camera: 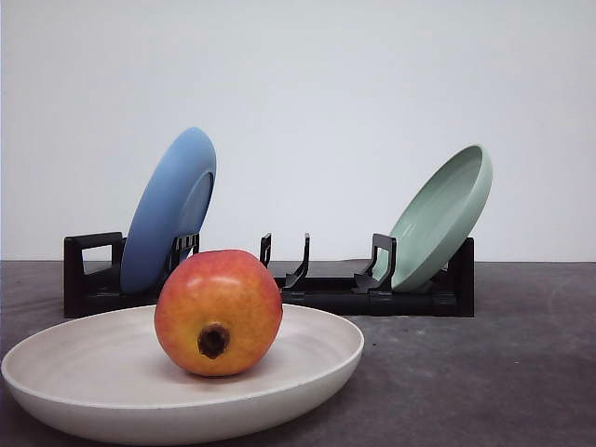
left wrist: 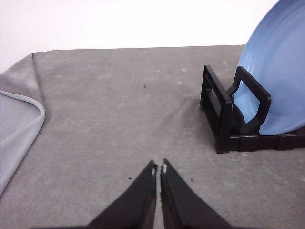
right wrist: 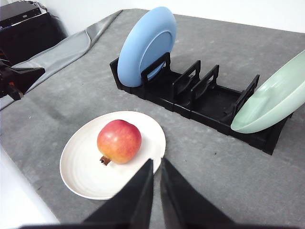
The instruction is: Place pomegranate in white plate
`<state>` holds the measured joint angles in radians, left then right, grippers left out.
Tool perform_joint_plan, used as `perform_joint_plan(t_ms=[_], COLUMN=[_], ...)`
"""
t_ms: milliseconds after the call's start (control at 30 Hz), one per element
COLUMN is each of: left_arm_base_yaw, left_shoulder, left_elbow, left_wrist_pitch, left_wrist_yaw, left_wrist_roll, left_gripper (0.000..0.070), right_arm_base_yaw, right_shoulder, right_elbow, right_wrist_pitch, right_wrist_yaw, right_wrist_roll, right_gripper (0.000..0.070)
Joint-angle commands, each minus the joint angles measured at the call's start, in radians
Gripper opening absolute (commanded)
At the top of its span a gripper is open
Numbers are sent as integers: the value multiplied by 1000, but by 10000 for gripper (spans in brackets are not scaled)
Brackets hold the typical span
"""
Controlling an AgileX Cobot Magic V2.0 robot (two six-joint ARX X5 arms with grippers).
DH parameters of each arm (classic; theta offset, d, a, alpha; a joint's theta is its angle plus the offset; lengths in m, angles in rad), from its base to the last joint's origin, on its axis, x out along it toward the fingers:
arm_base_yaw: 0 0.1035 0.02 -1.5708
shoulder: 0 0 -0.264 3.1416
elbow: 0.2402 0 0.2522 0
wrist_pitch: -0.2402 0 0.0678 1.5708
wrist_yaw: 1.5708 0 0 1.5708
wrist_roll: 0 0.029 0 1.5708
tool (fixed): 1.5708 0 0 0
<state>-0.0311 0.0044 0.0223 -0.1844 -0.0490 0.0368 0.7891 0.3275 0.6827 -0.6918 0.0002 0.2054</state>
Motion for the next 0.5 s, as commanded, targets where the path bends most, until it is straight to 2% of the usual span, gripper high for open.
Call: perform_joint_plan(t_ms=[0, 467], left_arm_base_yaw=[-3, -3], left_shoulder=[-1, -1], left_elbow=[-11, -11], left_wrist_pitch=[-3, -3], left_wrist_yaw=[-4, -4], left_wrist_roll=[0, 0], left_gripper=[0, 0], right_arm_base_yaw=[7, 7], right_shoulder=[3, 3], right_elbow=[5, 5], right_wrist_pitch=[11, 11], right_wrist_yaw=[1, 1], right_wrist_roll=[-8, -8], right_gripper=[25, 25])
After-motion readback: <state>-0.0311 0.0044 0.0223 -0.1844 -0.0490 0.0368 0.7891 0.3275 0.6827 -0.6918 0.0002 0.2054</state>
